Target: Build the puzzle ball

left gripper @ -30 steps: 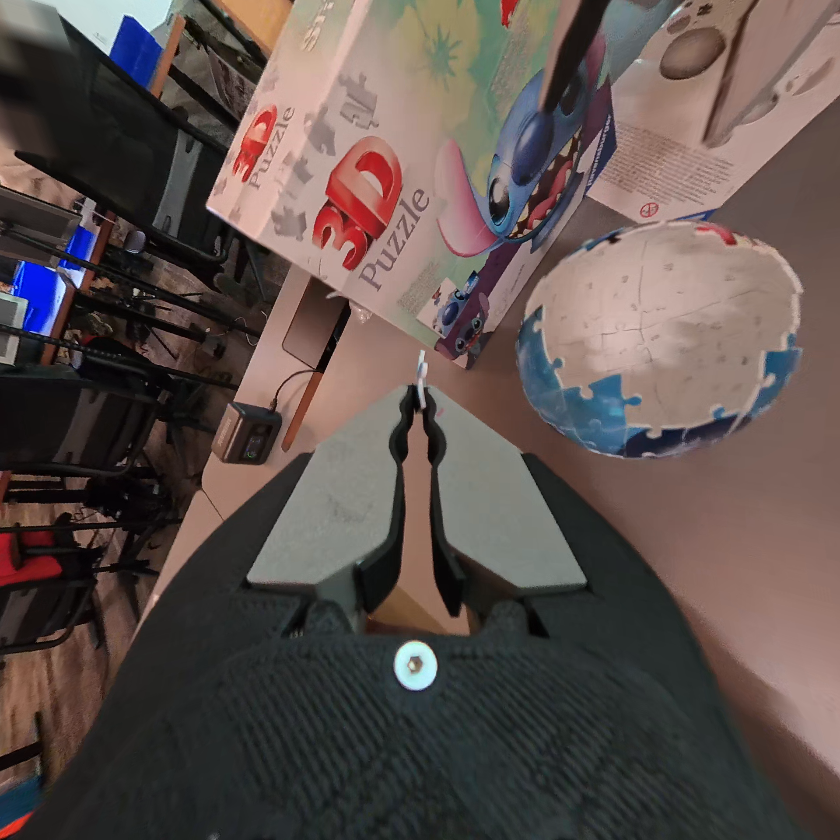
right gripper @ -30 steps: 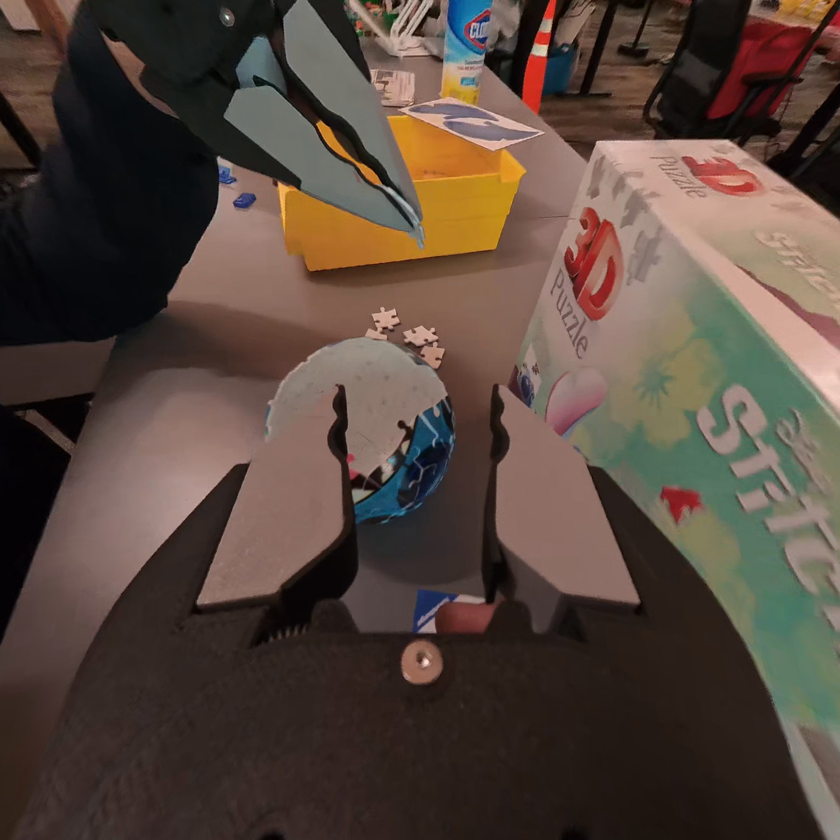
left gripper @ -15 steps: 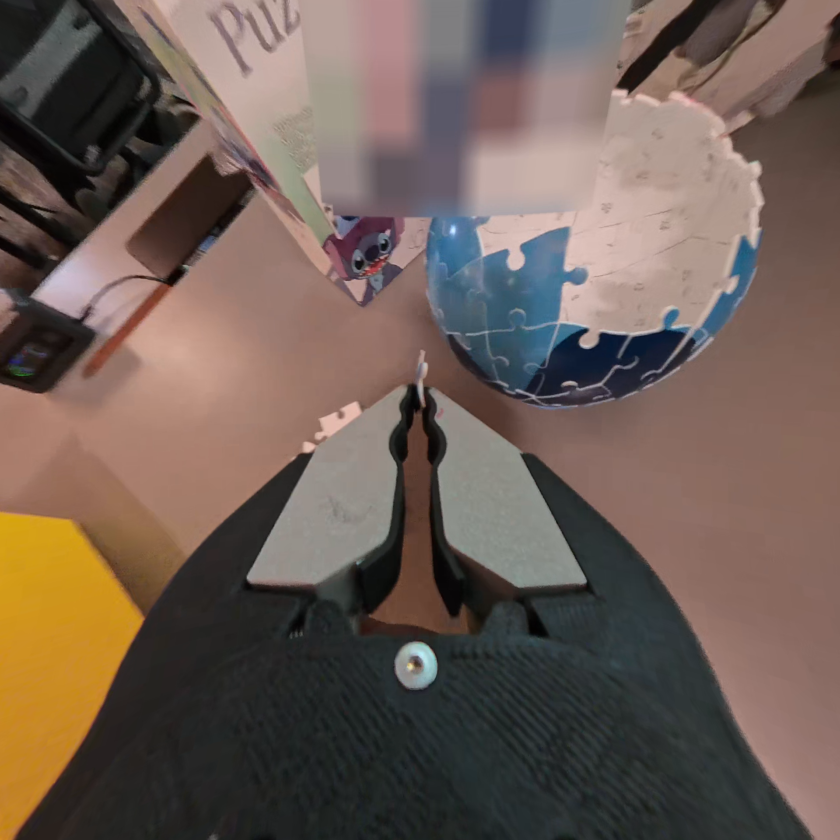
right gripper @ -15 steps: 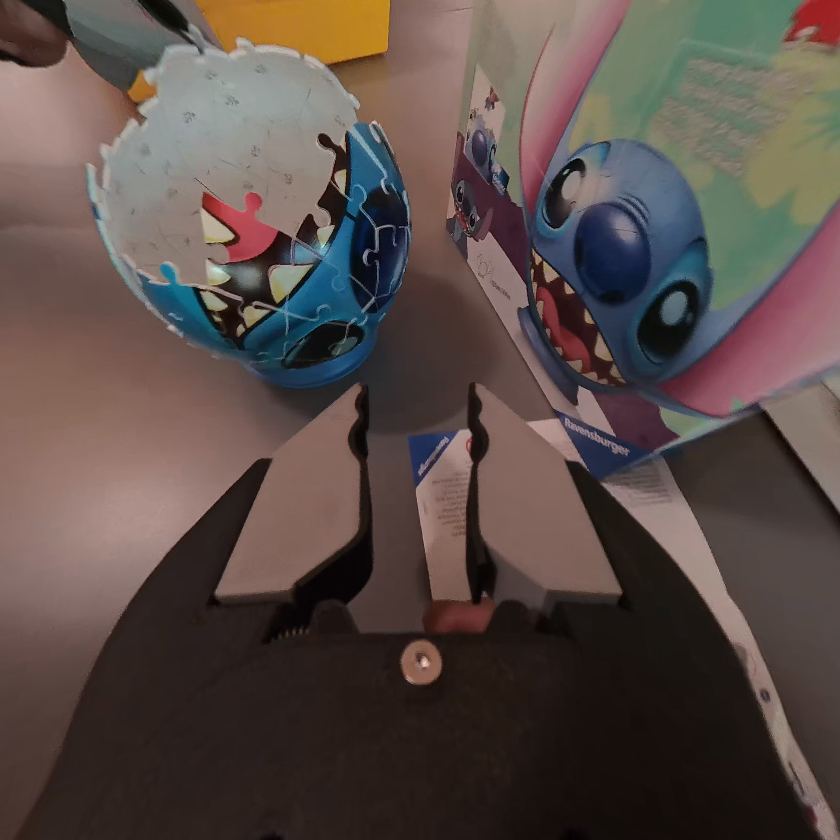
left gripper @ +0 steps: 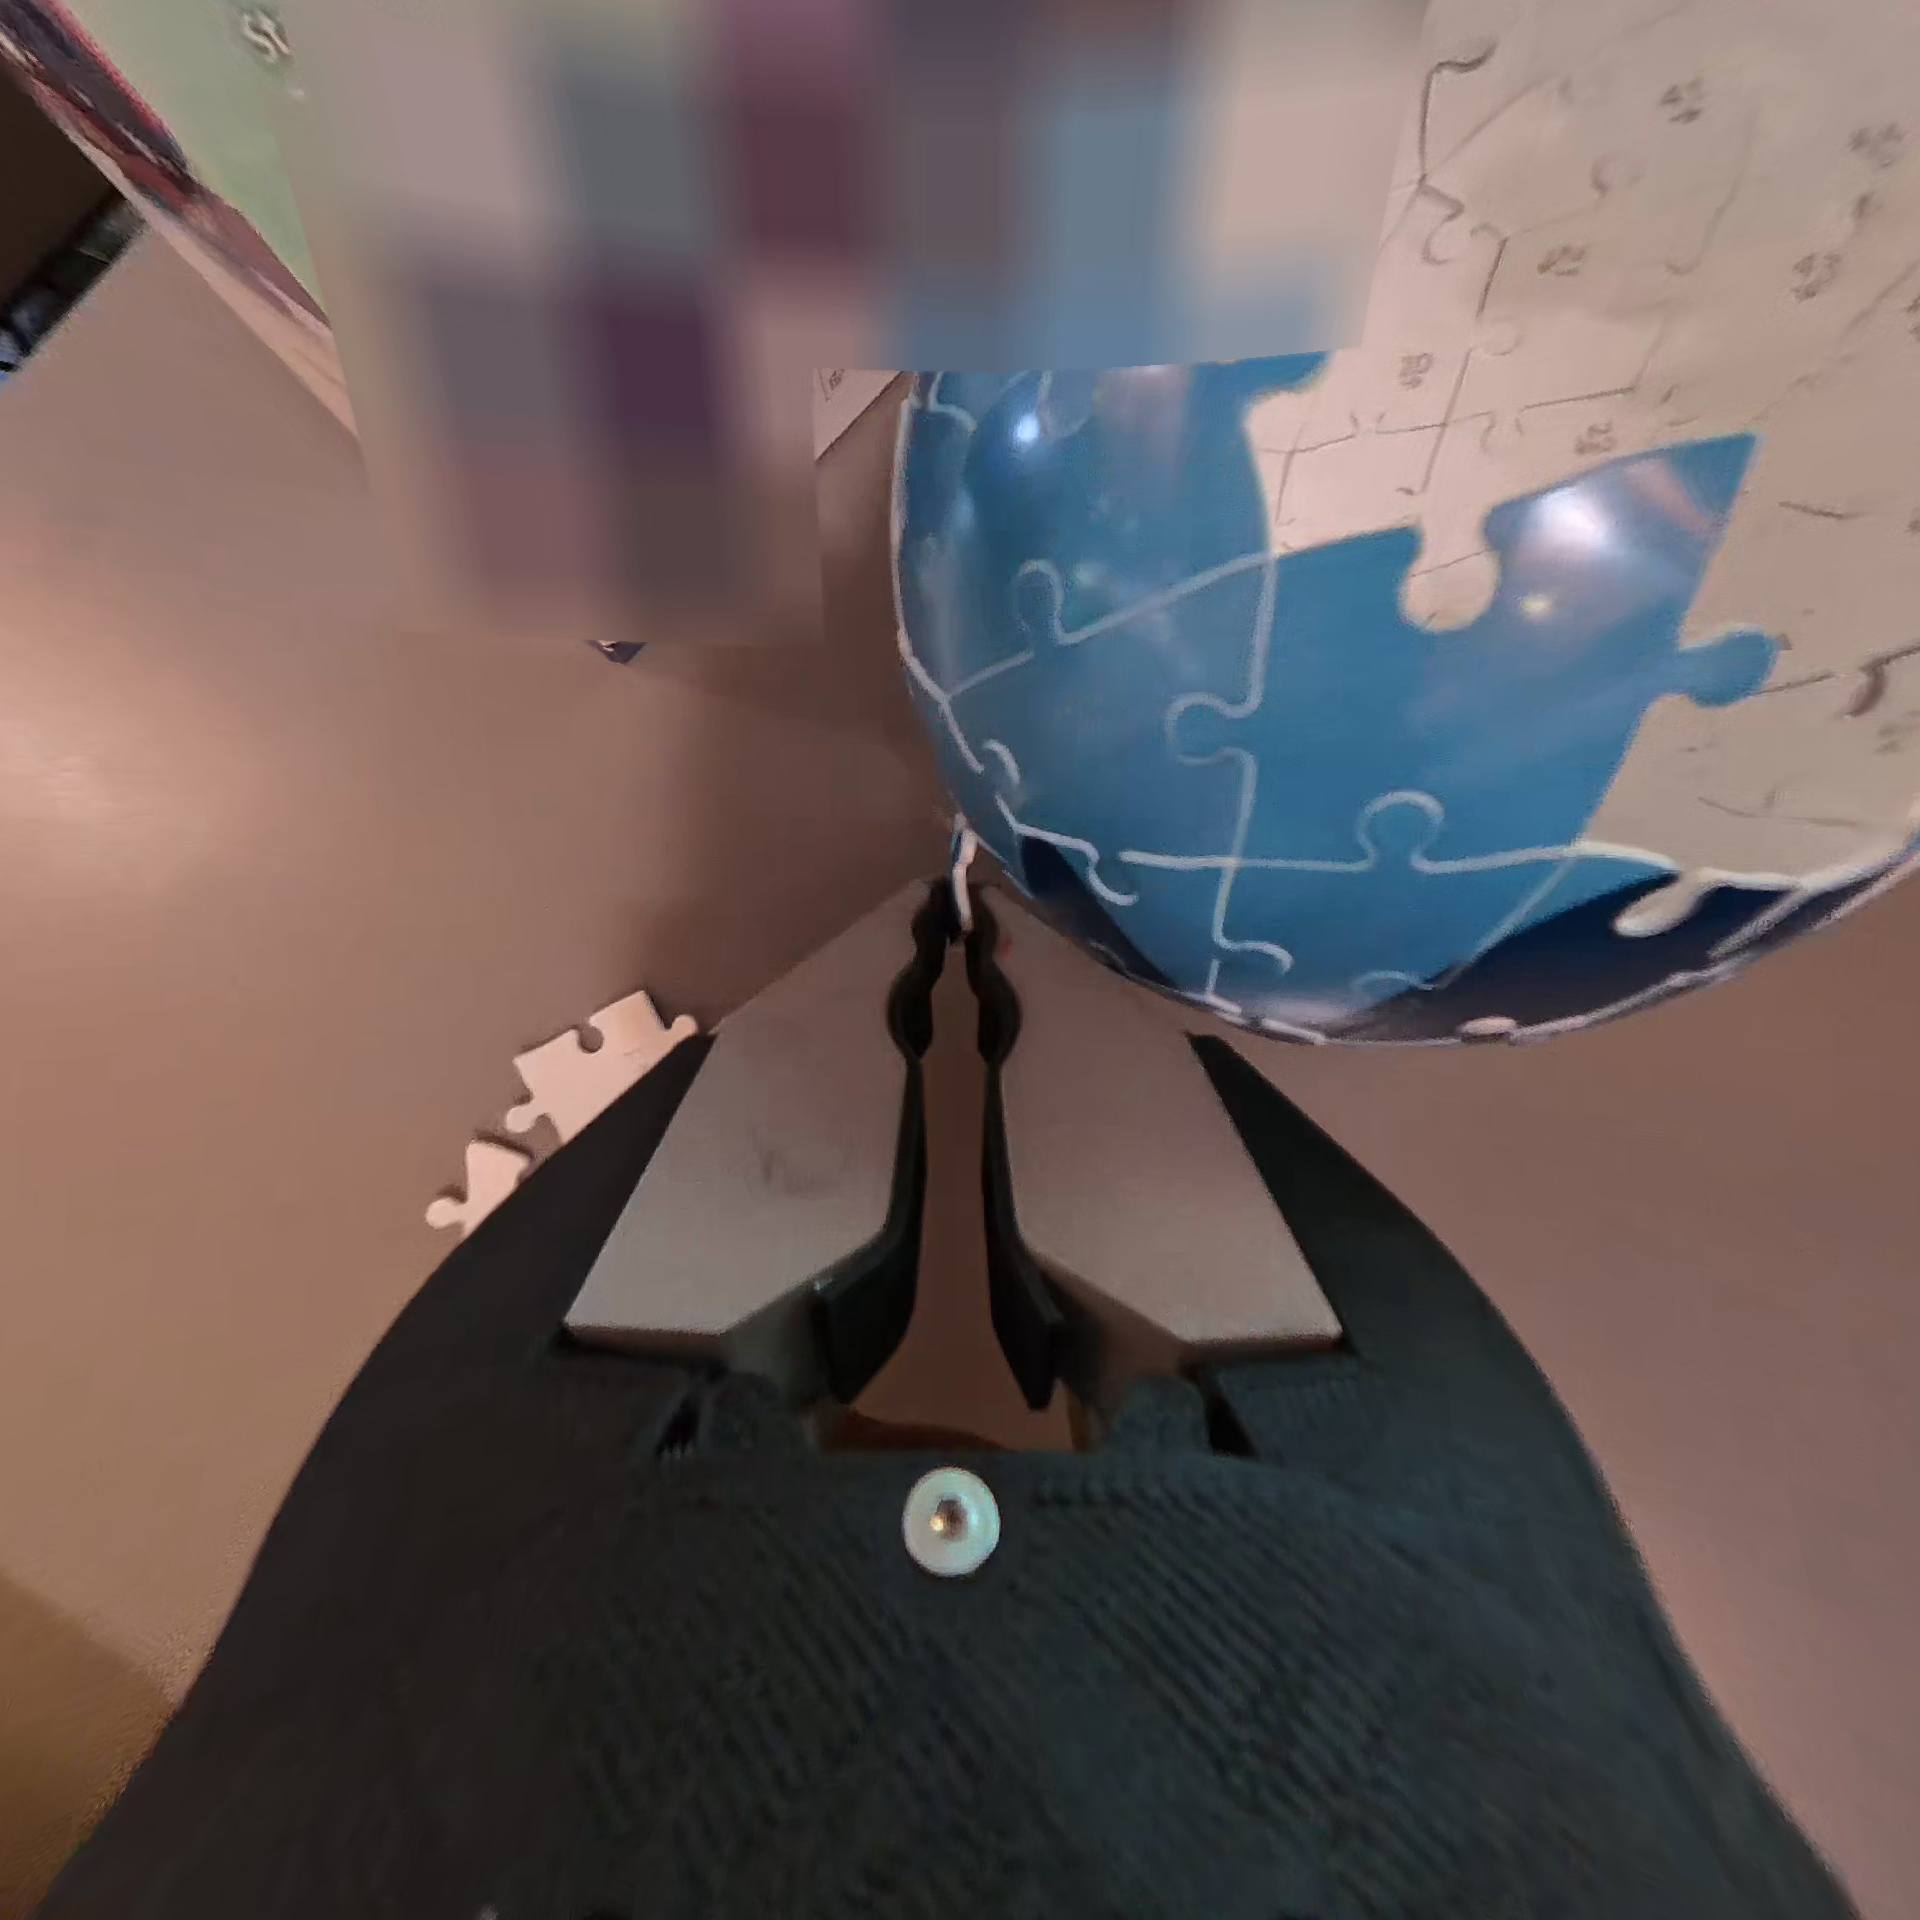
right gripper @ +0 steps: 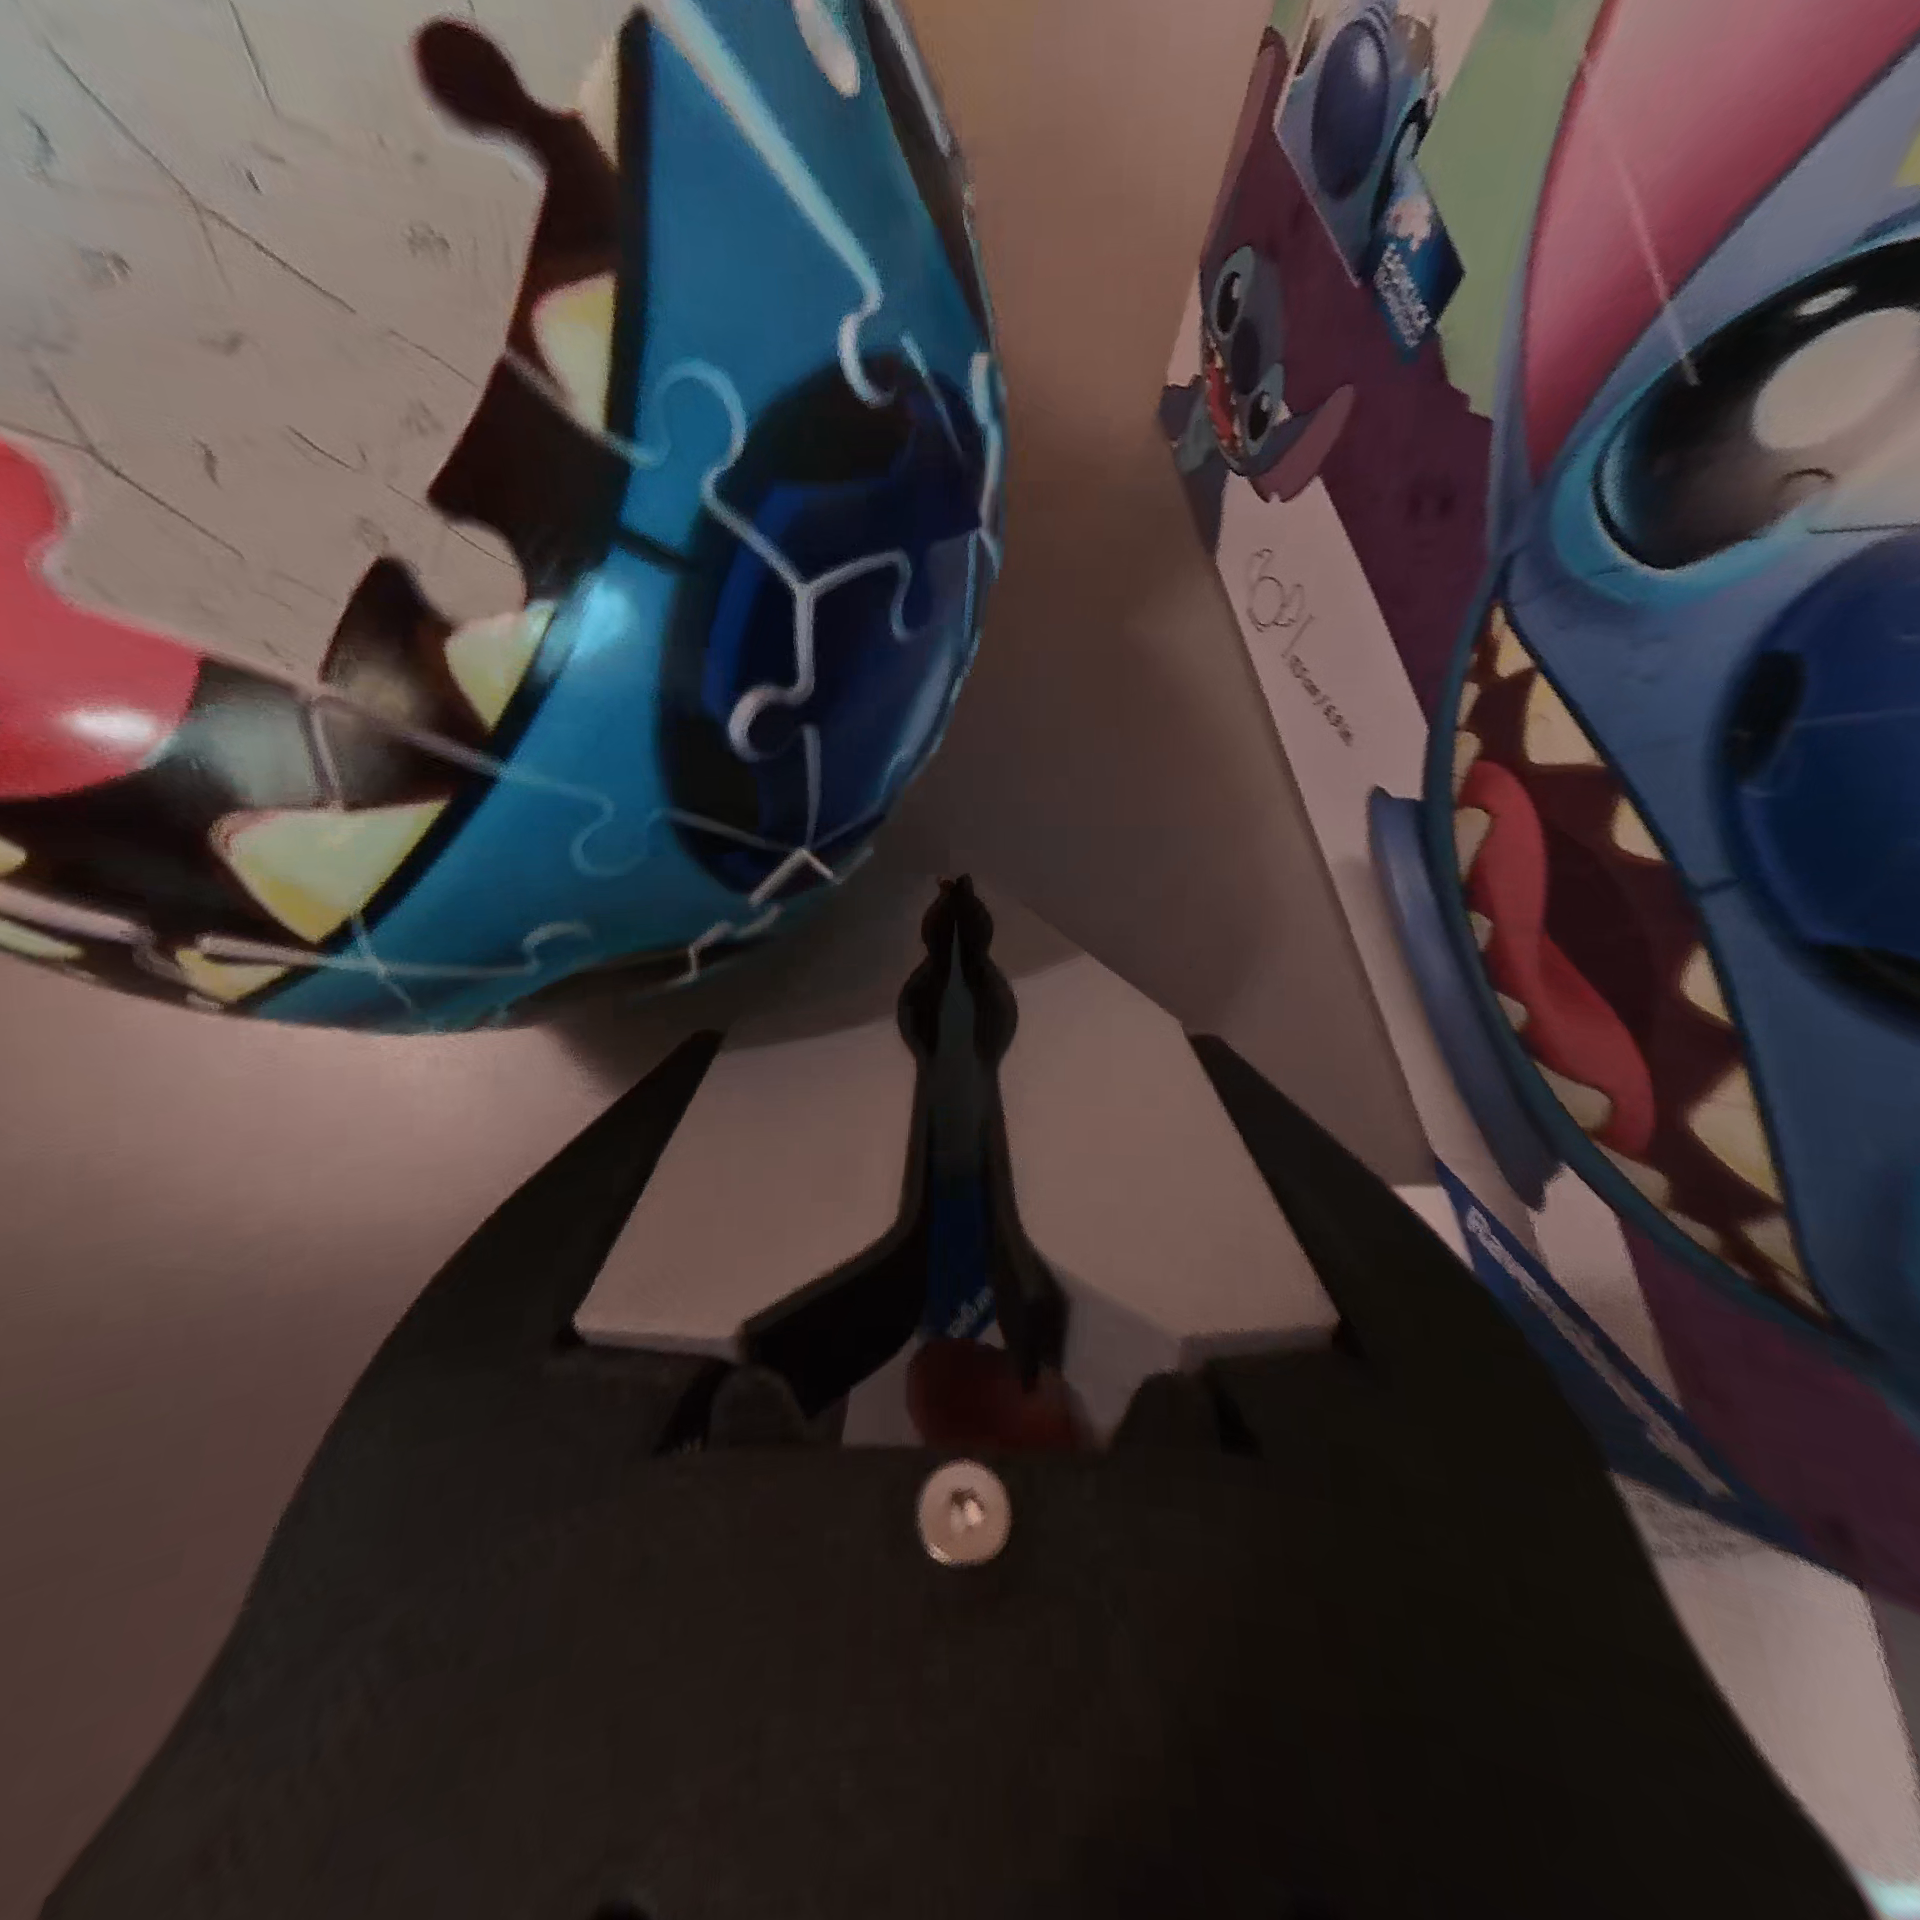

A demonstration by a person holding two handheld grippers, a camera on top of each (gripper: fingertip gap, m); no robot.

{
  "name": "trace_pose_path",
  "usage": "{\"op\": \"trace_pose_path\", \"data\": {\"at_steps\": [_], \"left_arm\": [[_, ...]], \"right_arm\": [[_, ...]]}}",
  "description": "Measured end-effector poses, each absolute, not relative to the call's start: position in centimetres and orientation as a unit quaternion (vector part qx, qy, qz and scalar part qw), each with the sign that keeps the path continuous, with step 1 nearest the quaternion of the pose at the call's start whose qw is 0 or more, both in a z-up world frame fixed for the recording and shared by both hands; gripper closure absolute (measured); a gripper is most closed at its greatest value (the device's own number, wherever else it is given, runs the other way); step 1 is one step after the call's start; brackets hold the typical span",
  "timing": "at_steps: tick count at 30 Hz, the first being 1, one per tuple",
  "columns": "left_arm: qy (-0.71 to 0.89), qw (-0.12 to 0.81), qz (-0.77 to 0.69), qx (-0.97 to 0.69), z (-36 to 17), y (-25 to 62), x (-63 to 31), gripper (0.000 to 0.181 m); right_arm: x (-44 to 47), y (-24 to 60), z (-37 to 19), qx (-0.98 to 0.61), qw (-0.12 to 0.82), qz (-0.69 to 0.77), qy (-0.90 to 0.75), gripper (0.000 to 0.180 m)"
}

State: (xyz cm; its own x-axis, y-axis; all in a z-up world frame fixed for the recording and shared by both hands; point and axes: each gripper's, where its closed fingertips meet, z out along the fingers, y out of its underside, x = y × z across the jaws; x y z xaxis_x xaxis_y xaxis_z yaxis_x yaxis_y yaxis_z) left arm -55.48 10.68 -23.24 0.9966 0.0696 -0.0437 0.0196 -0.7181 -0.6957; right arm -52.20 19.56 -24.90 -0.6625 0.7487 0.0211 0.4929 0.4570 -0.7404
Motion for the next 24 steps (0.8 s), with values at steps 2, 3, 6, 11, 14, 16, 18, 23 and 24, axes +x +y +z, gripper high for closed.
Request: {"op": "trace_pose_path", "data": {"at_steps": [2, 3, 6, 11, 14, 16, 18, 23, 24], "left_arm": [[-0.024, 0.373, 0.007, -0.928, -23.6, 10.8, -55.1, 0.18], [-0.024, 0.37, -0.001, -0.929, -23.9, 10.8, -55.0, 0.18], [-0.027, 0.375, -0.023, -0.926, -23.9, 10.9, -54.9, 0.181], [-0.019, 0.371, -0.051, -0.927, -24.0, 10.5, -53.6, 0.18], [-0.01, 0.363, -0.045, -0.931, -24.0, 10.1, -52.7, 0.181], [-0.004, 0.36, -0.044, -0.932, -24.0, 9.7, -51.7, 0.181], [0.002, 0.359, -0.045, -0.932, -24.0, 9.1, -50.6, 0.18], [0.006, 0.363, -0.042, -0.931, -24.0, 7.6, -47.9, 0.181], [0.006, 0.363, -0.038, -0.931, -24.0, 7.3, -47.5, 0.18]], "right_arm": [[-52.3, 19.0, -25.0, -0.375, 0.147, 0.379, -0.833, 0.18], [-52.5, 18.8, -24.9, -0.376, 0.136, 0.385, -0.832, 0.18], [-52.9, 18.6, -25.0, -0.377, 0.113, 0.394, -0.831, 0.18], [-51.9, 17.6, -25.1, -0.359, 0.075, 0.402, -0.839, 0.18], [-50.7, 16.8, -25.1, -0.352, 0.06, 0.404, -0.842, 0.18], [-49.6, 16.3, -25.1, -0.345, 0.05, 0.404, -0.846, 0.18], [-48.7, 15.8, -25.1, -0.342, 0.051, 0.403, -0.847, 0.18], [-45.9, 14.5, -25.1, -0.334, 0.052, 0.401, -0.851, 0.18], [-45.4, 14.4, -25.1, -0.332, 0.054, 0.4, -0.853, 0.18]]}}
